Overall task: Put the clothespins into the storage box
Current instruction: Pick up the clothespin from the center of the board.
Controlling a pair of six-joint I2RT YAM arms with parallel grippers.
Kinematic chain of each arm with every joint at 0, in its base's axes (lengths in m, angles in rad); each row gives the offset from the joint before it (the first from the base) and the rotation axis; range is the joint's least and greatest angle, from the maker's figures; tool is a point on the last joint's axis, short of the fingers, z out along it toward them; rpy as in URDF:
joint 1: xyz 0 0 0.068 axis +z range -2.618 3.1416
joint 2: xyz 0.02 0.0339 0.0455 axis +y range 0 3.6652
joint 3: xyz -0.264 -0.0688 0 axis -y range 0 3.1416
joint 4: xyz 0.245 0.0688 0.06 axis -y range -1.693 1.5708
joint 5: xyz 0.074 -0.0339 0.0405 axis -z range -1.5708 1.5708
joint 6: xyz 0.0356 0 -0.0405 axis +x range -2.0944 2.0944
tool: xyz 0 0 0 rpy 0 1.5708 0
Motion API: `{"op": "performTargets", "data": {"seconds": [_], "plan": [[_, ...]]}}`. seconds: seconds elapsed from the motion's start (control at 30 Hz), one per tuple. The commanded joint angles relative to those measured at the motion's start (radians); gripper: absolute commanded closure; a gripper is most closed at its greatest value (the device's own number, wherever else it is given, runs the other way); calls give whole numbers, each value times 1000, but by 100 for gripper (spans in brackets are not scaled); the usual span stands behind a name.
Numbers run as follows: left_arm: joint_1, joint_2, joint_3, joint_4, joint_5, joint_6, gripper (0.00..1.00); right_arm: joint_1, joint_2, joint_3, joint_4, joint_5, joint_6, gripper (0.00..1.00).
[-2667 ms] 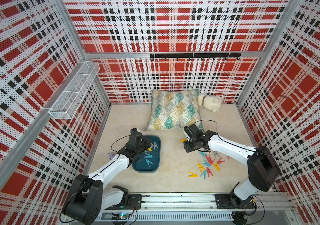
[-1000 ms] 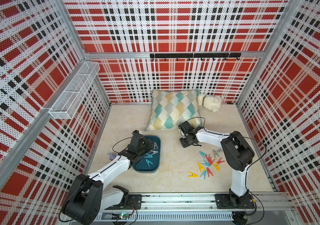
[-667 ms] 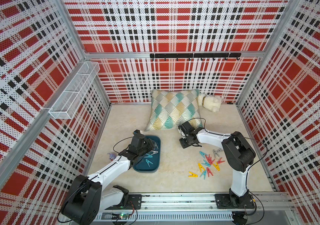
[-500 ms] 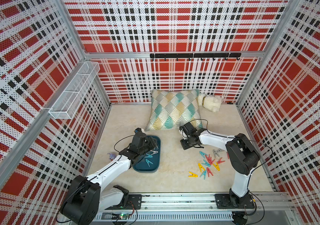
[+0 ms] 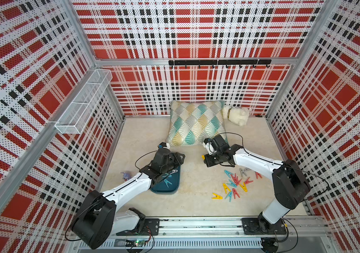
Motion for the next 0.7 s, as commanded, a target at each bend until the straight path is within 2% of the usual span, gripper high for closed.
{"op": "performTargets", "data": {"seconds": [0.0,0.2,0.67], "plan": [[-23,36,18,113,45,-46,46,7,-52,-14,29,-67,38,99],[-59,93,20,200,71,-93,46,37,-84,-27,52,-98,75,98],[-92,122,30,227,77,-114,47,134,-75,14,63,-84,114,98]]}}
